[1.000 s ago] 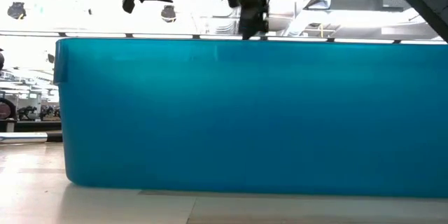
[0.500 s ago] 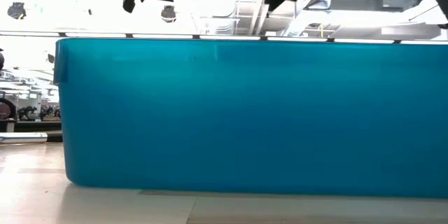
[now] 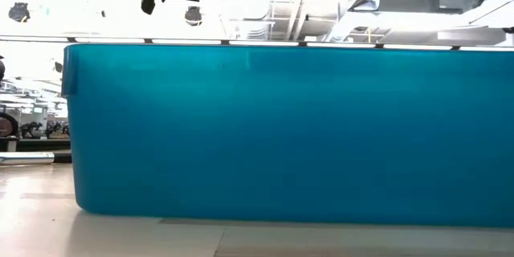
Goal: Pick & Place Paint Supplies
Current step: Put the makeup brush into the black bin
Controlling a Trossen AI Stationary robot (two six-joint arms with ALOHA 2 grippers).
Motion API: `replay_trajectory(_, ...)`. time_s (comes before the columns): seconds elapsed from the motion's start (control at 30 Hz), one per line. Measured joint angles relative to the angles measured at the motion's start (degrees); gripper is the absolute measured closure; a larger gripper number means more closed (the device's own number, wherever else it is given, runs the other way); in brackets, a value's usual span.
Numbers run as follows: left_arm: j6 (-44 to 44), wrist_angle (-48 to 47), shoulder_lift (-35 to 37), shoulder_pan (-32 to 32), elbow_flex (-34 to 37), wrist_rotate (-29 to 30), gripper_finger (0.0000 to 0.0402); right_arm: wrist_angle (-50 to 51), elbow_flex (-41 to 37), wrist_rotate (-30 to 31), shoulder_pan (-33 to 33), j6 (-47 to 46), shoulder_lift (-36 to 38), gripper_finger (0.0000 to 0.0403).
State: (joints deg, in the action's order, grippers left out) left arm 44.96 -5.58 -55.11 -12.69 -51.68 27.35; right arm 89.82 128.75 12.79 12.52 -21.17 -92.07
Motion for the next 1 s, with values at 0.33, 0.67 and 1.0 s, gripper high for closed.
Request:
replay_trajectory(0.33, -0.2, 0.0, 0.0, 0.0, 0.0, 0.6, 0.0221, -1.8, -39.0, 4.3, -11.2, -31.7, 18.6, 0.0245)
replay_trajectory(0.67, -0.2, 0.0, 0.0, 0.0, 0.0, 1.1, 0.0221, -23.8, -64.8, -1.5, -14.8, -43.0, 21.2, 0.0212)
replay_trajectory(1.0, 0.1, 0.0, 0.0, 0.0, 0.0, 1.1, 0.0221, -34.9, -74.8, -7.8, -12.7, -43.9, 13.4, 0.0221)
